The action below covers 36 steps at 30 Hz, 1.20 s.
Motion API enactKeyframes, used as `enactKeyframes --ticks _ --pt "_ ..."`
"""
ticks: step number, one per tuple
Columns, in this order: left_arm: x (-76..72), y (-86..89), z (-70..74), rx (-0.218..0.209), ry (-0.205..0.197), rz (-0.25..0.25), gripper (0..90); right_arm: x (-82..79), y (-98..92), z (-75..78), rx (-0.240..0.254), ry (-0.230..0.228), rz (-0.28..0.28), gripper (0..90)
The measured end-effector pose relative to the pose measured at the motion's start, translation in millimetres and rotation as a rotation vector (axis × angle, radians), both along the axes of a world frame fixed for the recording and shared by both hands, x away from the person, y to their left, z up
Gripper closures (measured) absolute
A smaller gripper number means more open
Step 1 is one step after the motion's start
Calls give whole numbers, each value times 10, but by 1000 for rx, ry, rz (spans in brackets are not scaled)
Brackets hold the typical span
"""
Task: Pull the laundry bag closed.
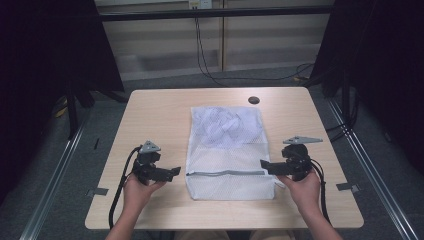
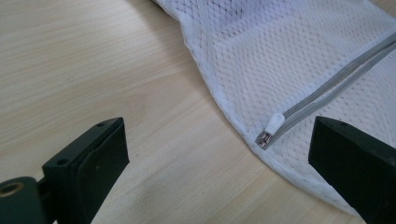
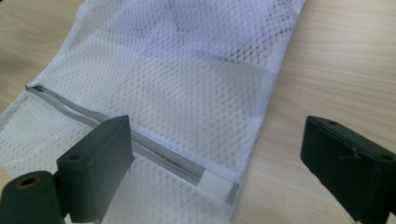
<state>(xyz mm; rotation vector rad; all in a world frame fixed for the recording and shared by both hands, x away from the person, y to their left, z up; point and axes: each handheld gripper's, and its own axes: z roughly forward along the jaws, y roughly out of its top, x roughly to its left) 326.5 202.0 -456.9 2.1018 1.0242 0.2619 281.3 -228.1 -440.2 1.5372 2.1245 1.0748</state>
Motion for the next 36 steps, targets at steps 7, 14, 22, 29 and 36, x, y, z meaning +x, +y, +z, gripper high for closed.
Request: enactKeyframes --ticks 7,14,22,29,36 --pt "34 29 9 -30 18 -1 55 32 143 -23 10 12 16 95" --pt "18 43 19 -45 32 -24 58 63 369 -41 17 48 61 131" --pt "3 89 31 -47 33 -25 66 120 623 -96 37 89 110 134" --pt "-15 107 38 -49 36 -32 75 168 955 -141 58 132 167 188" --pt "-14 171 49 -77 47 -32 79 220 1182 -163 88 148 195 193"
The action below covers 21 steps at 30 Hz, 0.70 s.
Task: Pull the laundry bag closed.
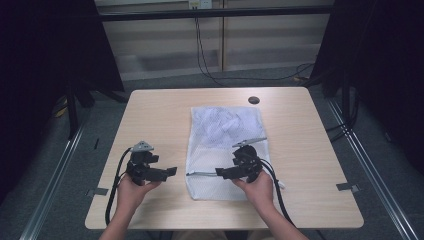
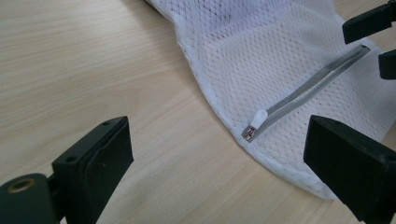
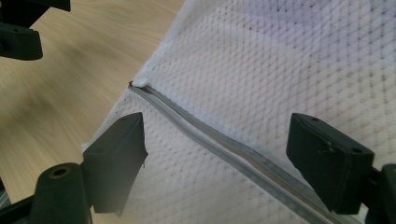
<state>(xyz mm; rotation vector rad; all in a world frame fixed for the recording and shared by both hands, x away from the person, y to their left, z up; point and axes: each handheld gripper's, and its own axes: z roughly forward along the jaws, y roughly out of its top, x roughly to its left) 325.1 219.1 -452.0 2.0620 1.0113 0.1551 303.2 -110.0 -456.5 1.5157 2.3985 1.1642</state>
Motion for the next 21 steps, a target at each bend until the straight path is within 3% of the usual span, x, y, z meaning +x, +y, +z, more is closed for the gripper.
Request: enactKeyframes --ticks 5,21 --pt "-3 41 -5 -12 4 19 82 37 124 5 -10 6 14 190" --pt "-17 78 11 -6 2 7 89 168 321 -89 -30 36 21 242"
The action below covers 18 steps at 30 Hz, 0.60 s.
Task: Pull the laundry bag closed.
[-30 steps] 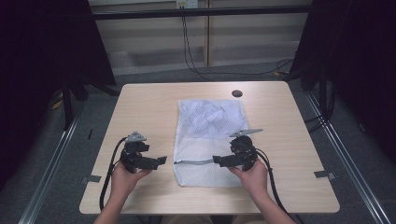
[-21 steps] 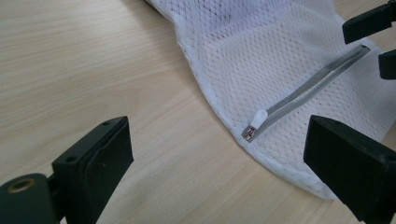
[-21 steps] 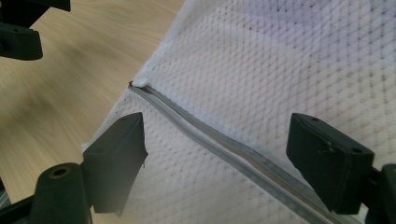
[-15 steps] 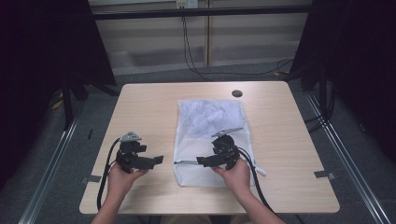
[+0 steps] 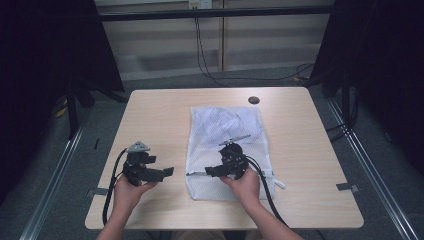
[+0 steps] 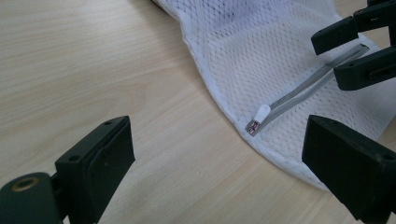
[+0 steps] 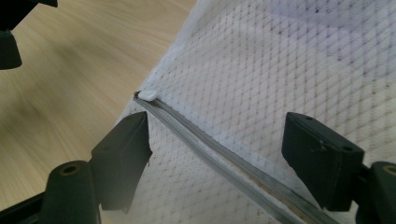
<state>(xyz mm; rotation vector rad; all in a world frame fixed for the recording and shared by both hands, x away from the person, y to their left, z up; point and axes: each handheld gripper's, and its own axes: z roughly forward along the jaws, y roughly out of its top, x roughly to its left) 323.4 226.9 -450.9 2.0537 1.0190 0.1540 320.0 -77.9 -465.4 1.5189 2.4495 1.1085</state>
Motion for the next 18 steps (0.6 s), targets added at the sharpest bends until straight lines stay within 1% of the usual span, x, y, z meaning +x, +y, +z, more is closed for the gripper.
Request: enactKeyframes --ticks 2,5,7,10,11,13,15,16,18 --pt "1 4 -1 11 -2 -4 87 10 31 -8 0 4 4 242" --pt "2 8 -1 12 -1 -6 88 22 63 -17 -6 7 11 246" --pt "2 7 -3 16 -1 -6 90 43 98 -37 13 22 10 238" --pt "1 5 -6 20 3 -11 90 58 119 -50 12 25 7 238" --pt "1 6 -7 18 4 -13 92 70 142 -56 1 39 7 239" --pt "-2 5 -10 10 6 -12 94 81 161 -65 2 34 17 246" --pt "-1 10 -8 11 4 -9 94 85 170 -68 1 41 25 249" --pt "3 21 -2 14 9 -16 94 91 193 -64 -9 52 27 252" --pt "1 21 -2 14 6 -13 94 98 214 -64 -11 48 30 253"
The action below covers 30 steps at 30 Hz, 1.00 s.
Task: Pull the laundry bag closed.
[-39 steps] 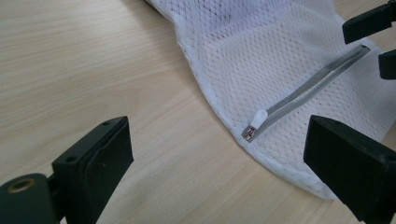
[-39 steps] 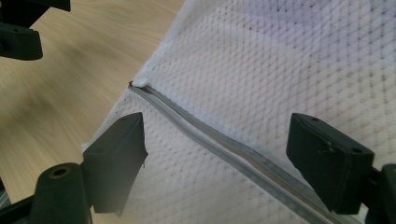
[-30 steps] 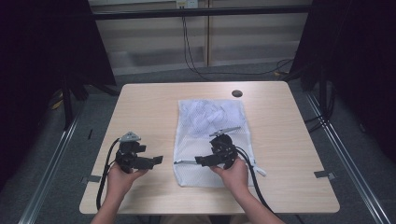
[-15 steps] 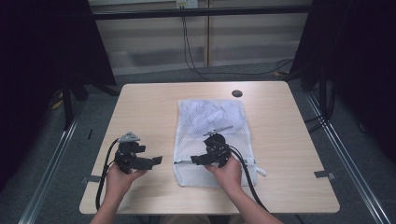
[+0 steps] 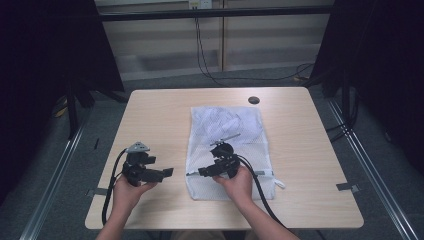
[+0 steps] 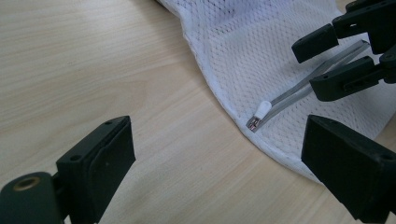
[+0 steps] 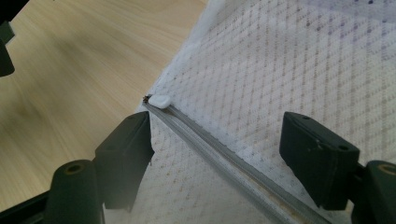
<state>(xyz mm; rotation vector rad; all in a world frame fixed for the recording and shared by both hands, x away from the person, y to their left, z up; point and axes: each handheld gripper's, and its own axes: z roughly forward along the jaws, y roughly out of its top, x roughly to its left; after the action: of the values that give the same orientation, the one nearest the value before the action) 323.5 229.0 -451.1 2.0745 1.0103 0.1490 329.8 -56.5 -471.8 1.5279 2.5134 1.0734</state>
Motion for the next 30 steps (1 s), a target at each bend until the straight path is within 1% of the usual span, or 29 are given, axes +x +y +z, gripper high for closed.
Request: enactKeyframes --ticks 2,3,8,9,11,13,15,17,18,19,20,21,22,24,26,30 --pt "-4 -3 0 -6 0 5 94 9 18 -1 -2 4 0 257" --pt "-4 -3 0 -5 0 5 95 17 18 -6 4 -8 11 264" --pt "-1 -1 0 -7 3 4 98 30 42 -4 0 -13 5 273" --pt "-2 -2 1 -6 2 4 100 46 54 -6 10 -5 8 285" --pt "-5 -2 2 -4 1 3 101 56 62 -10 18 -6 7 292" --pt "-5 1 6 -8 1 3 101 59 70 -8 24 -2 7 307" --pt "-5 9 10 -10 -2 10 101 74 90 -6 15 -6 13 343" --pt "-6 15 13 -13 -2 13 101 79 98 -7 18 -1 12 345" --pt "-6 17 14 -13 -2 13 101 98 104 -20 16 1 15 384" --pt "-6 18 16 -12 -1 11 102 106 105 -30 29 8 14 400" --pt "-6 18 16 -11 -1 11 102 106 105 -30 29 8 14 400" --pt "-6 18 15 -10 -2 10 102 113 104 -37 29 8 12 422" --pt "-9 12 11 -11 -4 19 102 126 105 -51 39 10 7 446" --pt "-3 19 9 -4 -1 16 101 148 107 -77 71 23 15 475" --pt "-2 19 9 -2 -2 17 101 150 121 -82 90 41 16 502" --pt "-2 15 5 -2 3 15 102 148 150 -85 99 52 18 527"
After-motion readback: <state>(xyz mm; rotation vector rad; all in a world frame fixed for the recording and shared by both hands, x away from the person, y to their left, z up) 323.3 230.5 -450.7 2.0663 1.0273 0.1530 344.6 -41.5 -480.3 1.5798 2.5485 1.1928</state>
